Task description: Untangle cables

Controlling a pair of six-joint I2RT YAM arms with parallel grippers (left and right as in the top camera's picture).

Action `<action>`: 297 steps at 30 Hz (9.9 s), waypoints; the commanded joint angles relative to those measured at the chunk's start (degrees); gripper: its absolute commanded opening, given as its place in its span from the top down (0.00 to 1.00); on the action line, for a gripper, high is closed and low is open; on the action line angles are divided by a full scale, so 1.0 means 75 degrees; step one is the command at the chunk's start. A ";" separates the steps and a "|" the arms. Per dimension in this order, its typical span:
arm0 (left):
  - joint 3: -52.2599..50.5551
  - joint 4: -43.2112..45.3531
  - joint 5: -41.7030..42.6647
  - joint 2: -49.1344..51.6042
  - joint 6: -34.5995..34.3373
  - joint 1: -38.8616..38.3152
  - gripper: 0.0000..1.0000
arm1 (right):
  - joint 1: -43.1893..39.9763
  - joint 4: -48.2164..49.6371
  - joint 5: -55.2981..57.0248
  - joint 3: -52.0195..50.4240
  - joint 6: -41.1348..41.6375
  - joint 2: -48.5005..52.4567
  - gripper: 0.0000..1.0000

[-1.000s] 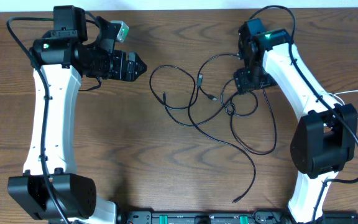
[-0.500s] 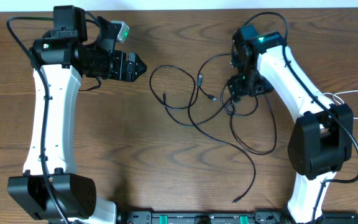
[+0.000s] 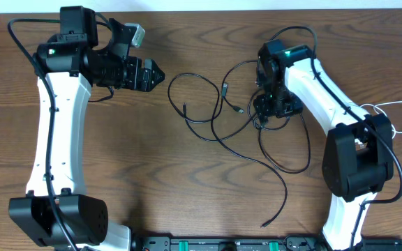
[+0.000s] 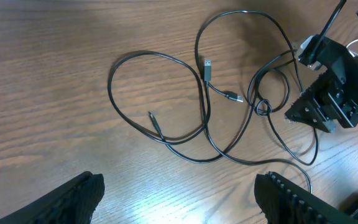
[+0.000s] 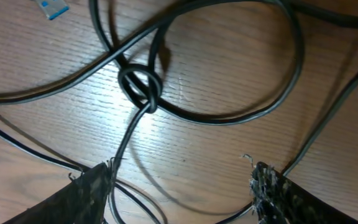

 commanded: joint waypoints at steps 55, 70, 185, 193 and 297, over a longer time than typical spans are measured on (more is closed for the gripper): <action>0.0026 0.0000 0.0504 0.0038 0.0134 -0.0032 0.18 | 0.0221 0.0463 -0.0726 -0.0035 -0.0580 0.0997 0.37; 0.0026 0.0003 0.0504 0.0038 0.0137 -0.0032 0.17 | 0.0023 0.1617 -0.0903 0.0248 -0.0323 0.0997 0.42; 0.0026 -0.0880 0.4106 0.0044 0.2486 -0.0860 0.12 | 0.0737 -0.2203 -0.4162 0.8387 -0.1985 -0.1926 0.99; 0.0026 -0.1282 0.5179 0.0044 0.3040 -0.0860 0.10 | 0.0833 -0.2273 -0.4771 0.8384 -0.2090 -0.1915 0.99; 0.0029 0.0527 0.0469 0.0163 -0.0810 -0.1116 0.93 | 0.0956 -0.2623 -0.3754 0.8323 -0.2186 0.1839 0.46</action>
